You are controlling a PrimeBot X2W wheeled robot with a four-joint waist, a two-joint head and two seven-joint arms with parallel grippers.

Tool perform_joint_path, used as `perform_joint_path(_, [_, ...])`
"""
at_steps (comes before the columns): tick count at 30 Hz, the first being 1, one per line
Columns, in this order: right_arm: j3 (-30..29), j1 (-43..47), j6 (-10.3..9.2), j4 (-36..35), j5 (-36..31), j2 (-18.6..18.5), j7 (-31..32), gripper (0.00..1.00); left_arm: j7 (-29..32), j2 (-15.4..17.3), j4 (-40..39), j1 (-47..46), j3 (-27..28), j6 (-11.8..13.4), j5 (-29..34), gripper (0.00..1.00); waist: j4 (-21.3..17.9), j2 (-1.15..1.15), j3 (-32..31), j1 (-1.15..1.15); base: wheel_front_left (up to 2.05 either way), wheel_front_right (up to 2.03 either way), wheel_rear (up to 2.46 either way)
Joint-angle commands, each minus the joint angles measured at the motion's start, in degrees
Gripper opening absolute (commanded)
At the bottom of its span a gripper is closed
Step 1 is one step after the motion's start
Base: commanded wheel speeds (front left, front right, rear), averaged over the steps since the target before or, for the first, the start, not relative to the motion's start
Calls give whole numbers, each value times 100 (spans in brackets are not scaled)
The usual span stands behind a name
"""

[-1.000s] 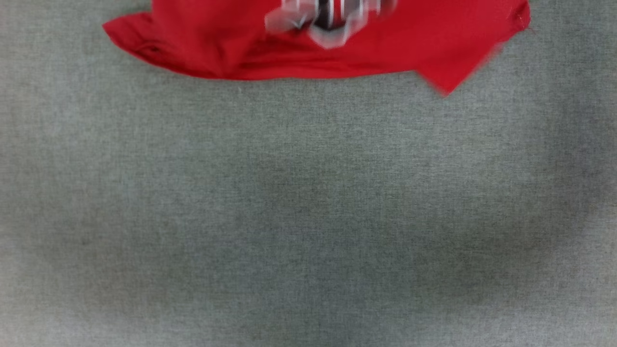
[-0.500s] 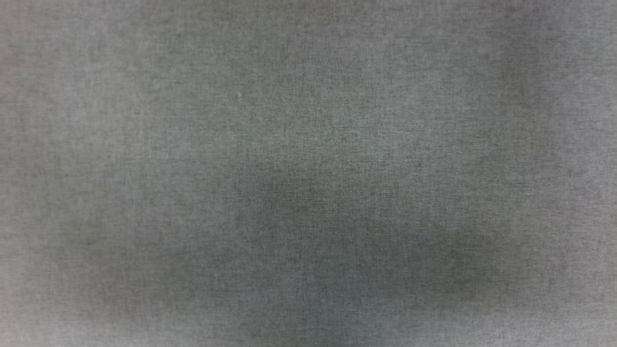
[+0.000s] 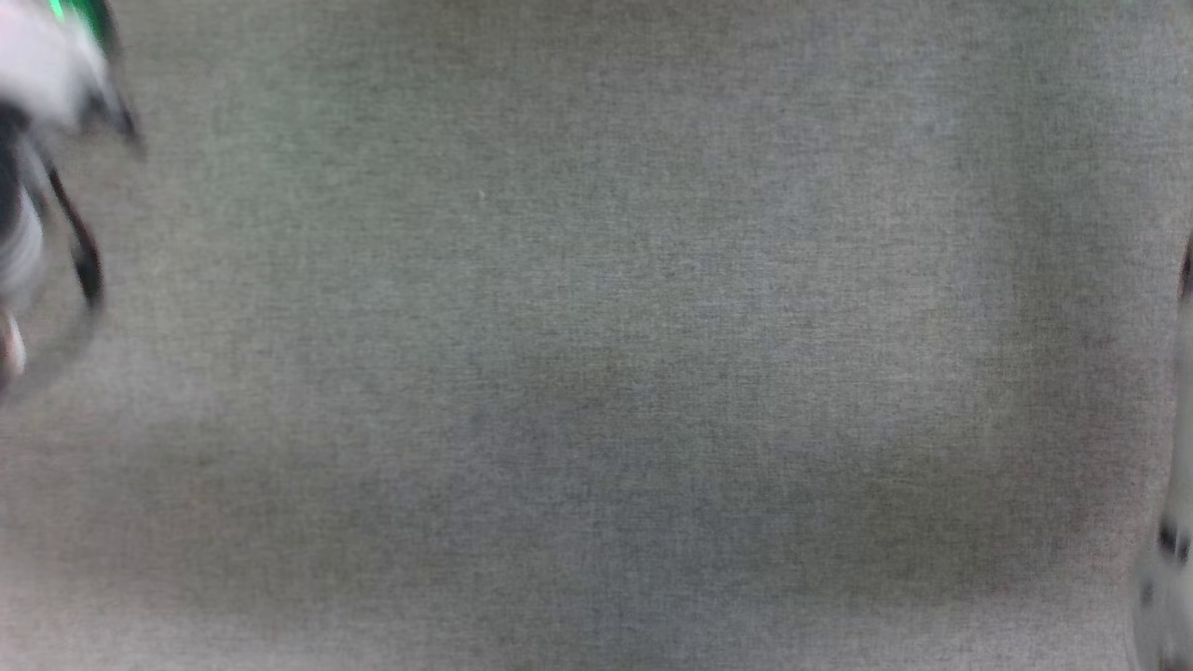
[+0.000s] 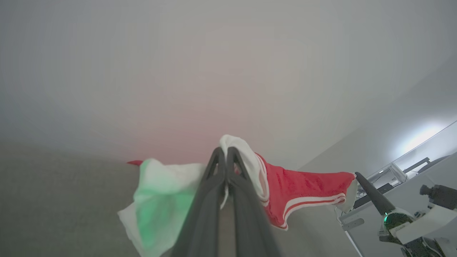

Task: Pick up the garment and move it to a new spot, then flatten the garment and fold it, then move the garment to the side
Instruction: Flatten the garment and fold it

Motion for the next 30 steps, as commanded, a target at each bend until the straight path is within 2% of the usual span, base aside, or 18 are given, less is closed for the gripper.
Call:
perform_joint_path(1, [306, 527, -2, -565, 196, -131, 190, 0, -83, 173, -347, 508, -8, 7, 124, 0, 57, 0, -64, 0, 0, 0, 0])
perform_joint_path(3, [391, 1247, -5, -1216, 464, -237, 530, 0, -152, 345, -671, 1114, -3, 8, 235, 0, 86, 0, -108, 0, 0, 0, 0])
perform_joint_path(8, [341, 2849, -5, -2822, 733, -457, 1536, 0, -217, 540, -1441, 2335, 67, 7, 488, 0, 200, 0, -247, 0, 0, 0, 0])
perform_joint_path(15, [115, 4800, -4, -4499, 1154, -371, 3034, 0, -230, 917, -2170, 3687, 168, 7, 951, 0, 234, 0, -442, 0, 0, 0, 0])
perform_joint_path(21, [-281, 5874, -3, -5380, 1672, -428, 3798, 0, -221, 1272, -2847, 4533, 128, 6, 1093, 0, 208, 0, -592, 0, 0, 0, 0])
perform_joint_path(30, [-861, 7094, -3, -6308, 2336, -499, 4303, 0, -217, 2311, -4092, 5404, 34, 6, 712, 0, 222, 0, -728, 0, 0, 0, 0])
